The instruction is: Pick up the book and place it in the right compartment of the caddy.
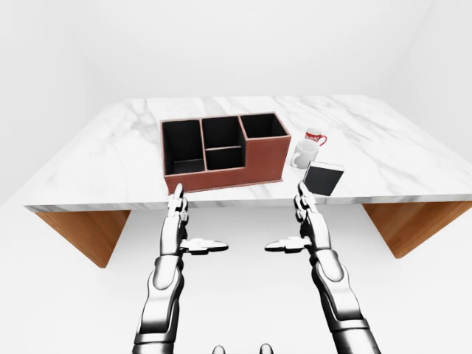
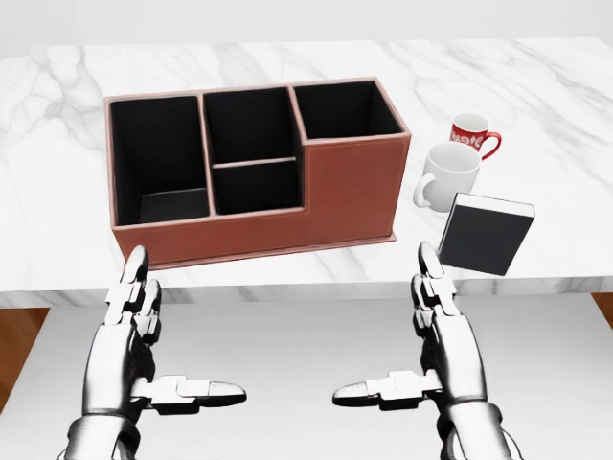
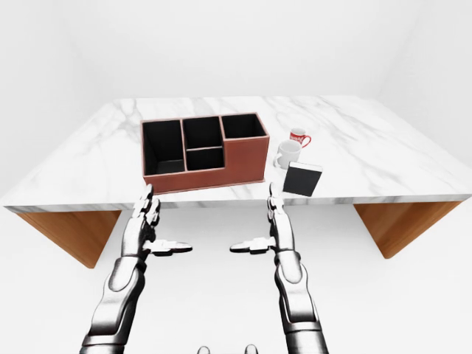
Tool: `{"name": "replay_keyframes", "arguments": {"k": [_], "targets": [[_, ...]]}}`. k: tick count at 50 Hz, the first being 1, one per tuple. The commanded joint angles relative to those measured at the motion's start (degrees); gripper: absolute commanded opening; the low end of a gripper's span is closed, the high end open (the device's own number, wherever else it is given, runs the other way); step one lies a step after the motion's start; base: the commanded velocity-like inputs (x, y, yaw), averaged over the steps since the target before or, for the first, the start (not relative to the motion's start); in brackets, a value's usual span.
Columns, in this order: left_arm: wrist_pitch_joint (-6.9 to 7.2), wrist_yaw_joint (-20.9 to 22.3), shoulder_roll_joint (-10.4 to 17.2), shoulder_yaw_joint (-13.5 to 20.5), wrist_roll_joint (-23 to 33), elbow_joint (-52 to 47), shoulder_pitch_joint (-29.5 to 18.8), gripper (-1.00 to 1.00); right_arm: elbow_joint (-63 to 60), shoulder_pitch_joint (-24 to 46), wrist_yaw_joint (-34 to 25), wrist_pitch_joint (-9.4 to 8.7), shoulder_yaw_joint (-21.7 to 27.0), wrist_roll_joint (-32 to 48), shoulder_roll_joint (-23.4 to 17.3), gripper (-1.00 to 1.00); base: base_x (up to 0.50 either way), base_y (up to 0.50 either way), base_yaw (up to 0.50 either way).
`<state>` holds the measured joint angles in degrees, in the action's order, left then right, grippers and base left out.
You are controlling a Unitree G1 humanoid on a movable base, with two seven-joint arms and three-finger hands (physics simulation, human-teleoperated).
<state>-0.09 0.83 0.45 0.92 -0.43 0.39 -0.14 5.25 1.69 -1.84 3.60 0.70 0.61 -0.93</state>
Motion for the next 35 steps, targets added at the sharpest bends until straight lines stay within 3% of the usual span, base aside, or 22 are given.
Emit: {"name": "replay_keyframes", "arguments": {"k": [1,8,12,14,17,18,21,25,26,27,35], "targets": [[-0.22,1.24,0.86,1.83,-0.93,1.30,-0.54,1.00,10.87,2.18,-5.92,1.40,-1.34,4.73,-1.24,1.00,0.00,0.00,0.00],[-0.04,1.14,0.77,1.58,-0.73,0.83,-0.22,1.00,12.37,2.73,-6.70,1.40,-0.62,4.35,-0.70,1.00,0.00,0.00,0.00],[1.28,1.06,0.70,1.43,-0.68,-1.04,0.31,1.00,12.57,2.85,-6.56,1.40,-0.40,4.09,-0.70,1.00,0.00,0.00,0.00],[-0.18,1.13,0.77,1.67,-0.73,1.04,-0.33,1.00,11.84,2.70,-6.56,1.40,-0.47,4.06,-0.65,1.00,0.00,0.00,0.00],[-0.20,1.13,0.78,1.66,-0.75,1.03,-0.29,1.00,11.84,2.60,-6.57,1.40,-0.47,4.02,-0.66,1.00,0.00,0.00,0.00],[0.42,1.06,0.74,1.54,-0.69,0.19,-0.07,1.00,11.89,2.65,-6.54,1.40,-0.41,3.97,-0.68,1.00,0.00,0.00,0.00],[-0.34,1.12,0.80,1.70,-0.75,1.22,-0.30,1.00,11.68,2.82,-6.54,1.40,-0.34,3.85,-0.72,1.00,0.00,0.00,0.00],[0.45,0.90,1.48,3.28,-1.82,0.60,-1.19,1.00,7.63,2.32,-5.64,1.40,1.55,2.28,-1.35,1.00,0.00,0.00,0.00],[-4.91,2.93,-1.22,-2.40,0.38,1.79,3.48,1.00,6.27,0.79,-1.59,1.40,-0.97,1.53,0.42,1.00,0.00,0.00,0.00],[2.63,-3.66,1.06,2.55,2.98,0.34,-2.06,1.00,-12.72,-2.77,-0.66,-8.50,1.65,-2.26,0.06,1.00,0.00,0.00,0.00],[3.68,-4.28,1.43,2.85,3.06,0.08,-2.40,1.00,-14.81,-3.26,-0.53,-8.60,1.59,-2.54,0.03,1.00,0.00,0.00,0.00]]}}
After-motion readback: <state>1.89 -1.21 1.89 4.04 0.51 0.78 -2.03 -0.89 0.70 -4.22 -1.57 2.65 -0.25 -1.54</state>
